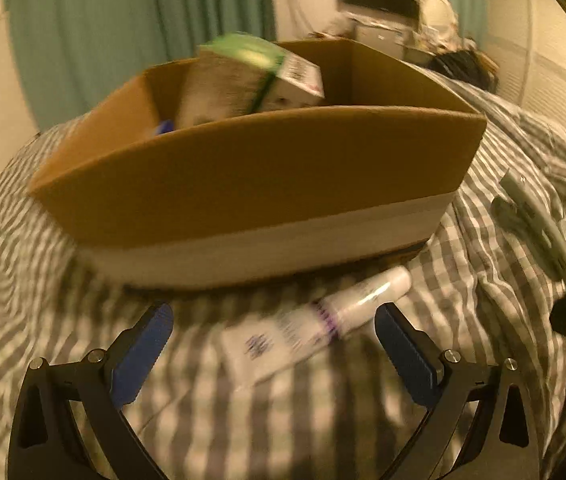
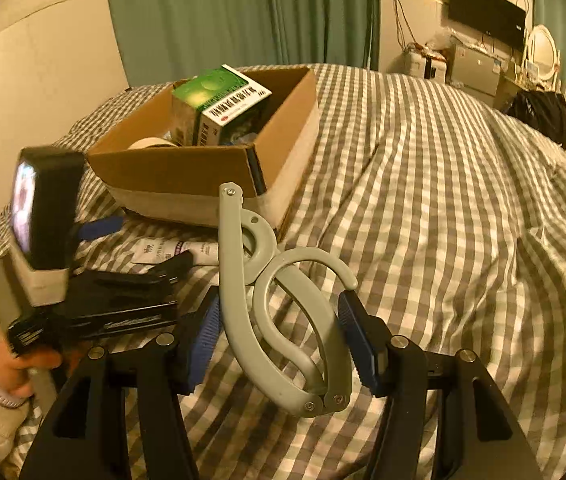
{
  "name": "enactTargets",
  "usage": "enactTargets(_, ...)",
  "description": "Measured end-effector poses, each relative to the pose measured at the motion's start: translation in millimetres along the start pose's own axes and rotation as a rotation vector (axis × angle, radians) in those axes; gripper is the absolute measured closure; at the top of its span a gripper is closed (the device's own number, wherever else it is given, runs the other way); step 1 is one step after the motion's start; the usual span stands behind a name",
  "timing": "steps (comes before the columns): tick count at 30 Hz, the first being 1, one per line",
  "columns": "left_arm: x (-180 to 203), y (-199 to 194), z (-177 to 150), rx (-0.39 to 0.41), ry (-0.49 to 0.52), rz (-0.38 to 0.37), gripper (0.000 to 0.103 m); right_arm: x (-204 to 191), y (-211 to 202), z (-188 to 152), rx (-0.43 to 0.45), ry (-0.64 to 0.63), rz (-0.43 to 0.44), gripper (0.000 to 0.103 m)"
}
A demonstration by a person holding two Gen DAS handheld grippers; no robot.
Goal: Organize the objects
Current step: 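Grasp the toothpaste tube with the left gripper while the right grasps the grey hanger, then lower the toothpaste tube into the box with the left gripper while the right drops the hanger in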
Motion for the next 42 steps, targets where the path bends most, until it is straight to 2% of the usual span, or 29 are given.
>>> enactTargets(2,13,8,4,-0.002,0.045,-0.031,0.000,1,2,-1,-0.004,0.005,0.008,0.045)
enactTargets(4,20,17,2,-0.026,0.075,-0.021,0.000,3,1,-2,-0.007,0.013,0.014,0.045)
enactTargets(6,23,26,-4,-0.072,0.066,-0.073,0.003,4,3,-4,-0.011,0.022,0.015,0.045)
enactTargets(8,19,27,-6,-0.085,0.031,-0.106,0.007,6,5,-5,-0.018,0.030,0.012,0.045)
enactTargets(10,20,24,-7,-0.098,0.030,-0.131,0.018,7,7,-6,-0.024,0.032,0.006,0.045)
enactTargets(12,23,18,-9,-0.094,0.049,-0.133,0.032,7,7,-6,-0.024,0.028,0.002,0.045)
enactTargets(13,25,14,-9,-0.086,0.067,-0.127,0.036,7,7,-6,-0.024,0.026,0.001,0.045)
enactTargets(15,30,4,-11,-0.064,0.104,-0.139,0.056,10,10,-9,-0.033,0.034,-0.005,0.045)
enactTargets(20,40,-22,-19,-0.039,0.197,-0.169,0.085,12,7,-12,-0.035,0.047,-0.022,0.045)
enactTargets(21,40,-27,-20,-0.038,0.204,-0.178,0.087,10,6,-13,-0.034,0.042,-0.027,0.045)
enactTargets(26,43,-50,-32,-0.037,0.214,-0.182,0.088,0,2,-18,-0.032,0.030,-0.028,0.045)
enactTargets(29,33,-60,-37,-0.044,0.166,-0.183,0.089,-8,-4,-19,-0.017,0.022,-0.028,0.045)
enactTargets(35,2,-79,-38,-0.074,0.090,-0.123,0.089,-30,-19,-11,0.016,-0.011,-0.014,0.045)
enactTargets(42,-20,-103,-19,-0.022,0.036,-0.103,0.089,-54,-46,2,0.061,-0.068,-0.028,0.045)
Point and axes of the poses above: each gripper's, at about its wrist camera, not at the fingertips, and y roughly the way its jaws point, x to its right, z to its top, the point moved 7 cm from there along y, roughly the way its jaws point, and after that the axes turned 12 degrees about z, right-handed, at the moved point
